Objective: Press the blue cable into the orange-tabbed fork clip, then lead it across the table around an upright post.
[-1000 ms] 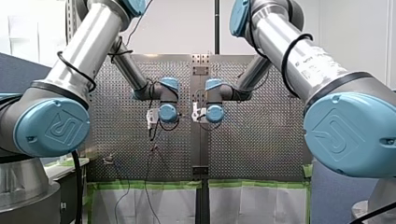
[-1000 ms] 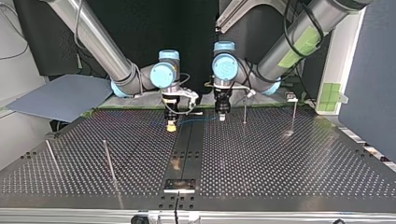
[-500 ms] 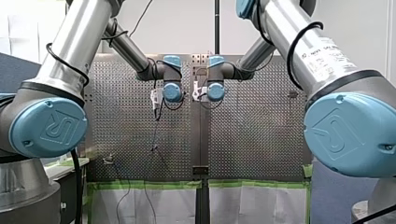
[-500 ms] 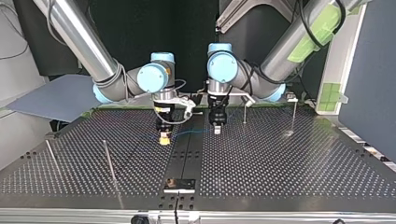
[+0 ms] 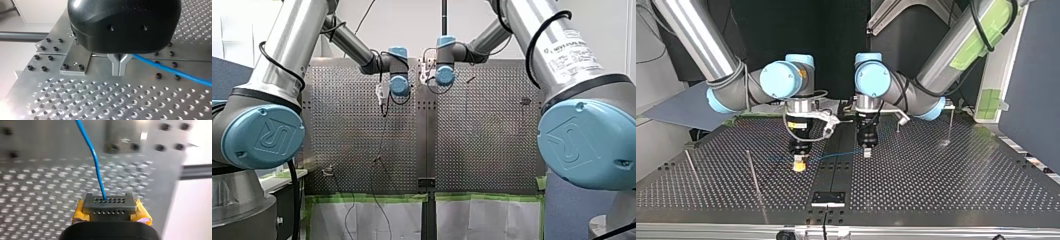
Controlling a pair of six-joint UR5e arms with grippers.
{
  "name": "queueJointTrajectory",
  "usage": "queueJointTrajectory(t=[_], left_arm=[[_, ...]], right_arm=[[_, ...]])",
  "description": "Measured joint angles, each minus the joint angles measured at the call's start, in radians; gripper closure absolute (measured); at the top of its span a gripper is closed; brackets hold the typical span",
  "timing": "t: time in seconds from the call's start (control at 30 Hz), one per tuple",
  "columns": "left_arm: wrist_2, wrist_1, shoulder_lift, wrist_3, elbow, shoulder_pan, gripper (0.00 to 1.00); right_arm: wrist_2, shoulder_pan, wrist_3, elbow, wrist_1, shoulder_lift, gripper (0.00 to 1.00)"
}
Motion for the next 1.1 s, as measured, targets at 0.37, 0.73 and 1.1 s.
queueJointTrajectory(t=[0.37,0.73,1.1], left_arm=[[0.003,-0.059,0.000,0.003,0.083,-0.009,1.00],[0.011,-0.119,-0.001,0.002,0.167,-0.031,1.00],[0.032,-0.166,-0.010,0.000,0.258,-0.054,1.00]], right_arm=[[0.004,-0.013,-0.003,-0.038,0.039,-0.087,1.00],[0.018,-0.055,-0.003,-0.039,0.081,-0.180,1.00],[0.017,-0.098,0.005,-0.038,0.111,-0.200,1.00]])
